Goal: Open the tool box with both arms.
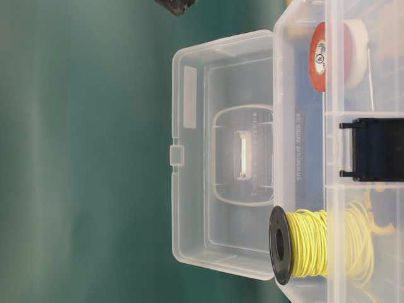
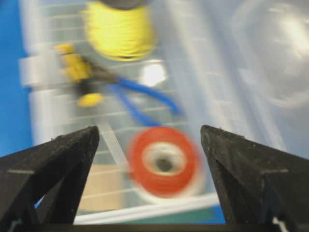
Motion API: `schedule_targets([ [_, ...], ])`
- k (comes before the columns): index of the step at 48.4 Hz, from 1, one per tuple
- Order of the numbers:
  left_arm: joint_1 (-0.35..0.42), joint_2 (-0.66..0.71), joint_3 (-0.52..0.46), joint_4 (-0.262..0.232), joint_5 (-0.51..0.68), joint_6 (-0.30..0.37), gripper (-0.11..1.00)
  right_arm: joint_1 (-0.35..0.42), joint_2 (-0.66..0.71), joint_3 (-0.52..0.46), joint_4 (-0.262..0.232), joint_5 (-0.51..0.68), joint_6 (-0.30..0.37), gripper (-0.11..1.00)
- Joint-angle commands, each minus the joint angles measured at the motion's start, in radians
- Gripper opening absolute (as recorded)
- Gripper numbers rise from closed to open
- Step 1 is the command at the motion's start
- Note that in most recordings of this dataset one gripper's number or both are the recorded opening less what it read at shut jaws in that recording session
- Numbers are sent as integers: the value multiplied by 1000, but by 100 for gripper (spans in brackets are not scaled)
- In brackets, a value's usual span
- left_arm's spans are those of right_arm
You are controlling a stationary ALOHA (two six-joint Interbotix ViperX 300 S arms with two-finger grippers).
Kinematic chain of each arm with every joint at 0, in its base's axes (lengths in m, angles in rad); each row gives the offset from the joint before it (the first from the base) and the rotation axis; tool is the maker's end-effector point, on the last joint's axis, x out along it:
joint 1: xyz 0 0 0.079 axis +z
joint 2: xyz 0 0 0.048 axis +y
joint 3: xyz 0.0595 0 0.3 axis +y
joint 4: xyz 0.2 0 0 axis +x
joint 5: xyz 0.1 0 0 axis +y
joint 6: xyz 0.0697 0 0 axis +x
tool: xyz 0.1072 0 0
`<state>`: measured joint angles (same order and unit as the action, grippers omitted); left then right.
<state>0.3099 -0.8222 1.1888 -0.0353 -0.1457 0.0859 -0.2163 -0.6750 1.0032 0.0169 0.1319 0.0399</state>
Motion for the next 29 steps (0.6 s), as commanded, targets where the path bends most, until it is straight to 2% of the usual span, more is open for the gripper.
schedule_targets([
  [1, -63, -6, -11, 0, 15, -3, 91, 74, -2, -18, 3, 3, 2, 84],
  [5, -114, -2, -11, -2, 29, -3, 91, 127, 2, -17, 3, 5, 2, 84],
  [11, -173, 2, -11, -3, 35, -3, 91, 167, 9, -18, 5, 5, 2, 84],
  [18, -184, -21, -9, -3, 63, 0, 91, 170, -11, -15, 3, 29, 2, 84],
  [29, -183, -120, 11, -2, 147, 6, 91, 170, -149, 20, 3, 124, 2, 84],
])
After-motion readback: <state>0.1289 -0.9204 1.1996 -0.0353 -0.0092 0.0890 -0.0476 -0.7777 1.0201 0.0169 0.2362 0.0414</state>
